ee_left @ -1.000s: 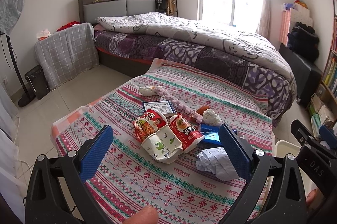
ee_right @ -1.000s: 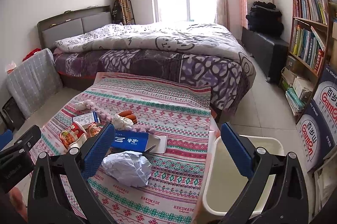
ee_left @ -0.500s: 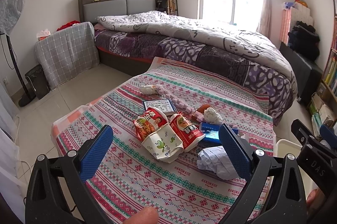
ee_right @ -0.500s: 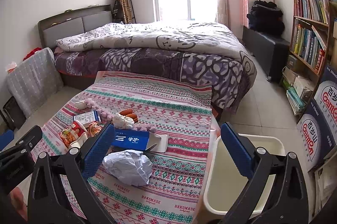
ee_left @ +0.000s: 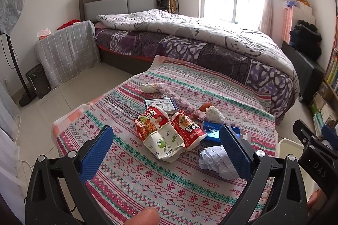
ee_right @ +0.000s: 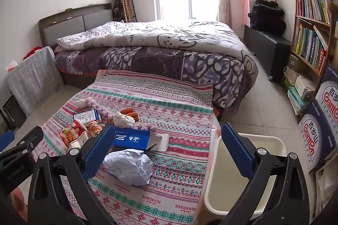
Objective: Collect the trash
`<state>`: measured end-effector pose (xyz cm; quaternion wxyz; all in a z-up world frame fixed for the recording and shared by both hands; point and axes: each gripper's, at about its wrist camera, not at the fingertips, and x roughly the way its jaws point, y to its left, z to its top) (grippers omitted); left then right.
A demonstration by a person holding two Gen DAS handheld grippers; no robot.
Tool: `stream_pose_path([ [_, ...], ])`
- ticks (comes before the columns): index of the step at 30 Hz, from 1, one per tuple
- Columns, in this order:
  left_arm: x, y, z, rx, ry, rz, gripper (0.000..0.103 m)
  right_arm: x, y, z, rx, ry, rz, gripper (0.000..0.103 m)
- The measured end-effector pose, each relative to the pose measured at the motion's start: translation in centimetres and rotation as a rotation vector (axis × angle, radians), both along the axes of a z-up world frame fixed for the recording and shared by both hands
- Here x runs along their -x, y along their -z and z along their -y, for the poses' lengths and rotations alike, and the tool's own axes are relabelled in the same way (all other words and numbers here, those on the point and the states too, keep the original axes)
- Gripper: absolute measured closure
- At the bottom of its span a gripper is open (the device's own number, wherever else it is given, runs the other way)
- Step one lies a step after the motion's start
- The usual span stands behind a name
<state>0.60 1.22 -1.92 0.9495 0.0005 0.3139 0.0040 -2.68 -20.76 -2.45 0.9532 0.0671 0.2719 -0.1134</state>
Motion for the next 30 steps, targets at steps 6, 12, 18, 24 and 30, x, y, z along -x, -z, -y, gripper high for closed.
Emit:
stream_pose_path([
  [6, -0.1, -0.1, 0.2, -0.003, -0.002, -0.004, 0.006, 0.2, 0.4, -0.2, -0.001, -0.002, -0.005, 0.007],
  [12, -0.2, -0.2, 0.1, -0.007, -0.004, -0.005, 0.006, 0.0, 0.3, -0.2, -0.002, -0.002, -0.006, 0.007],
  [18, -0.4, -0.3, -0.1, -0.009, -0.012, -0.009, 0.006, -0.1, 0.3, -0.2, -0.002, -0.003, -0.007, 0.007],
  [24, -1.4, -1.0, -1.5, -0.009, -0.065, 0.003, 0.006, -0.9, 0.7, -0.3, -0.023, -0.024, -0.069, 0.007],
  [30, -5.2, -0.2, -5.9, 0.143, -0.122, -0.121, 0.006, -3.3, 3.1, -1.4, -0.023, -0.134, -0.305, 0.007],
])
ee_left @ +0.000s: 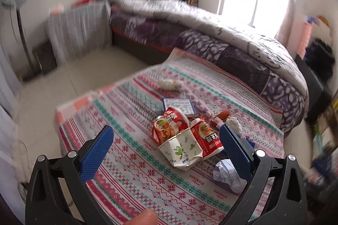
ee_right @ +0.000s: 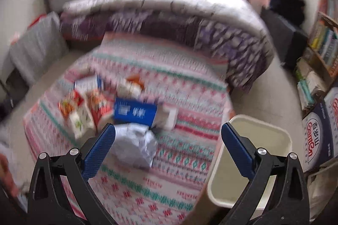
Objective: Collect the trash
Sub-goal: 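Grasp the crumpled white paper with the right tool while the left tool grasps the white paper cup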
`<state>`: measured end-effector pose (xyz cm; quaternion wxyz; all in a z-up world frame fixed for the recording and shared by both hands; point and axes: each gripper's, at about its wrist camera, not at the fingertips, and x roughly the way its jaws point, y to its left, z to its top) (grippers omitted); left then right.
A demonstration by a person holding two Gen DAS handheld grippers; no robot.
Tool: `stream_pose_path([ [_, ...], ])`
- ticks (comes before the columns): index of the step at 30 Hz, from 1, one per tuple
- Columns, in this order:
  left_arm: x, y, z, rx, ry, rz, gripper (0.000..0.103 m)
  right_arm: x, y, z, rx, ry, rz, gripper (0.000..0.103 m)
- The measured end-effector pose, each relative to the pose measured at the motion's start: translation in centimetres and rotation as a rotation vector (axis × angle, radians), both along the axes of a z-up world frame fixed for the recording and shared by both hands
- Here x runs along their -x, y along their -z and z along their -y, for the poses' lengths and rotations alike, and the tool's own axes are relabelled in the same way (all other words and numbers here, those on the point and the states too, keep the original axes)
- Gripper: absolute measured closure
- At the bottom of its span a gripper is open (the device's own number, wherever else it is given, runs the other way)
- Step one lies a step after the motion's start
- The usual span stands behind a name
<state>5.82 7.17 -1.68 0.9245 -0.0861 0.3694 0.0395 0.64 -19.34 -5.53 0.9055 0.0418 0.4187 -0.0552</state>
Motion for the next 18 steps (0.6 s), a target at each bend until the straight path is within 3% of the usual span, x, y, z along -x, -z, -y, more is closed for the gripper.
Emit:
stream_pose_path([
  [6, -4.1, 3.2, -3.8, 0.120, 0.004, -0.182, 0.006, -2.4, 4.4, -3.5, 0.067, -0.228, -0.198, 0.007],
  [9, -5.6, 5.6, -4.4, 0.188, 0.035, -0.276, 0.006, -3.4, 5.8, -4.2, 0.058, -0.247, -0.247, 0.007],
  [12, -6.4, 7.4, -4.2, 0.181, 0.015, -0.343, 0.006, -5.0, 7.2, -4.6, 0.040, -0.243, -0.286, 0.007],
  [17, -7.7, 9.4, -3.9, 0.255, -0.010, -0.396, 0.006, -7.6, 9.2, -4.4, 0.033, -0.226, -0.338, 0.007],
  [18, -8.0, 9.6, -3.9, 0.262, -0.014, -0.398, 0.006, -8.1, 9.4, -4.5, 0.018, -0.227, -0.342, 0.015],
])
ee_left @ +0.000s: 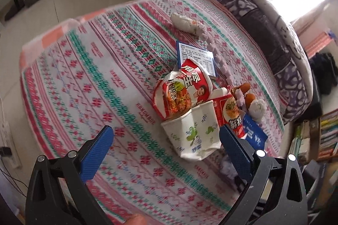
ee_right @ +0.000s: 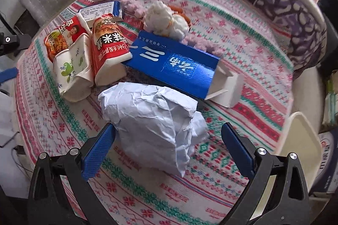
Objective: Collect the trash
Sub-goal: 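Grasp the crumpled white paper with the right tool while the left tool grasps the white paper cup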
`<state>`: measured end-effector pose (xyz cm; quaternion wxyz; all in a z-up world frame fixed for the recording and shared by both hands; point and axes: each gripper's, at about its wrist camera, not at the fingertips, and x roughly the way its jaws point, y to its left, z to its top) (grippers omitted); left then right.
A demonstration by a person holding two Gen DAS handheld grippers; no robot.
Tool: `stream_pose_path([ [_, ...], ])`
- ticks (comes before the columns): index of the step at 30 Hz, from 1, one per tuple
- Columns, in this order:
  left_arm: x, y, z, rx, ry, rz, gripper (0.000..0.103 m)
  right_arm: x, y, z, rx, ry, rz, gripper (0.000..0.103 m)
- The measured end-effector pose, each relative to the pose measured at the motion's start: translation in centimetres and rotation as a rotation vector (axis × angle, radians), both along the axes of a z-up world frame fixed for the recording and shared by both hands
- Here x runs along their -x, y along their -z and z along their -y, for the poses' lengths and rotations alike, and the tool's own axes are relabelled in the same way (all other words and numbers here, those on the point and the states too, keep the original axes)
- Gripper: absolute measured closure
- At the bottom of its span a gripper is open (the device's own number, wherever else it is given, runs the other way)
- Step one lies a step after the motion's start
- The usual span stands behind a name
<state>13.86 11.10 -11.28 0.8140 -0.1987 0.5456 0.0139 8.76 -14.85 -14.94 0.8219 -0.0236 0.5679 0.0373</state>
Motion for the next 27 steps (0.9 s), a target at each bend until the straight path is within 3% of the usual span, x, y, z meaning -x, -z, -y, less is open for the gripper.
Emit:
stream_pose_path([
  [1, -0.4, 0.3, 0.2, 0.006, -0.007, -0.005, 0.006, -0.2, 0.0, 0.1, -0.037, -0.004, -0.006, 0.039],
  [2, -0.8, 0.7, 0.4, 0.013, -0.013, -0.010, 0.006, -0.4, -0.1, 0.3, -0.076, -0.008, -0.013, 0.050],
  [5, -2.0, 1.5, 1.1, 0.045, -0.030, -0.033, 0.006, -0.8, -0.5, 0.7, -0.132, 0.018, -0.011, 0.055],
  [9, -3.3, 2.3, 1.5, 0.058, -0.062, -0.050, 0.006, -0.4, -1.9, 1.9, -0.192, 0.041, 0.009, 0.056],
  [12, -4.1, 2.6, 1.2, 0.061, -0.095, -0.044, 0.006, 0.0, -3.6, 3.5, -0.223, 0.076, 0.080, 0.056],
  [15, -4.4, 3.3, 0.7, 0.072, -0.143, -0.098, 0.006, 0.1, -5.5, 5.6, -0.265, 0.137, 0.152, 0.056],
  [18, -3.9, 4.7, 0.7, 0.152, -0.174, -0.166, 0.006, 0.2, -6.9, 7.4, -0.252, 0.195, 0.230, 0.056],
  [22, -3.3, 6.6, 1.6, 0.255, -0.181, -0.232, 0.006, 0.1, -7.8, 8.9, -0.272, 0.244, 0.262, 0.055],
  [27, -3.2, 6.5, 2.6, 0.217, -0.185, -0.185, 0.008, 0.4, -7.8, 9.9, -0.270, 0.265, 0.257, 0.054],
])
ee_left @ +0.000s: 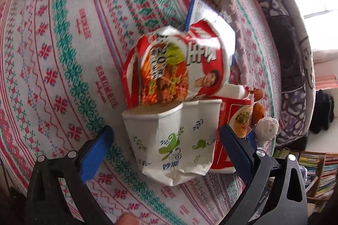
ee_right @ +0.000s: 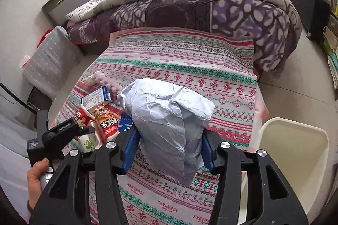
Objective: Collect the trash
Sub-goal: 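Grasp the crumpled white paper with the right tool while the left tool grasps the white paper cup, then carry paper and cup over the white bin and open both tools to drop them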
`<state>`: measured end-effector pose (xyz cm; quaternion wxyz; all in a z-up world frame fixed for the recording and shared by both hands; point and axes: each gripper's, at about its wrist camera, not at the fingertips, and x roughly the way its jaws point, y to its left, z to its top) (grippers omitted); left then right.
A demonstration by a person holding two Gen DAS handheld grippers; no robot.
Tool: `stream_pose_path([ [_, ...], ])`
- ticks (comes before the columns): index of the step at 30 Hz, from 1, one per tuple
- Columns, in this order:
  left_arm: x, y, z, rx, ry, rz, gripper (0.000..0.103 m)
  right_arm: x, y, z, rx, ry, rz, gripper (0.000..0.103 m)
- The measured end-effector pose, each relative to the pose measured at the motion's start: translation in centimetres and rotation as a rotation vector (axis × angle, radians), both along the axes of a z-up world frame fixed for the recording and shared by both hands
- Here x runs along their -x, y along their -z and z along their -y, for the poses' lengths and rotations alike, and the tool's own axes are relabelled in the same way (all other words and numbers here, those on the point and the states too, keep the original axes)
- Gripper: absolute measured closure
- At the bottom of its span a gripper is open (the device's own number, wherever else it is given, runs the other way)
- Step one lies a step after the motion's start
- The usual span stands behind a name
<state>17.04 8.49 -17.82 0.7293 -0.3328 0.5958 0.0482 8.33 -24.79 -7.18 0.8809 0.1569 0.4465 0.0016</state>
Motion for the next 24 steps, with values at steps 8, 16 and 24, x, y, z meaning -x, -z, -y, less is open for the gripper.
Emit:
stream_pose_path([
  [8, 0.3, -0.9, 1.0, 0.026, 0.079, 0.066, 0.039, 0.8, -0.3, 0.0, 0.013, -0.006, 0.015, 0.053],
  [16, 2.0, -4.9, 2.5, -0.078, 0.211, 0.199, 0.041, 1.9, -1.0, 0.1, 0.031, -0.006, 0.036, 0.053],
  [24, 3.7, -7.6, 4.6, -0.124, 0.279, 0.310, 0.040, 3.8, -2.1, 1.8, 0.044, 0.041, 0.065, 0.053],
])
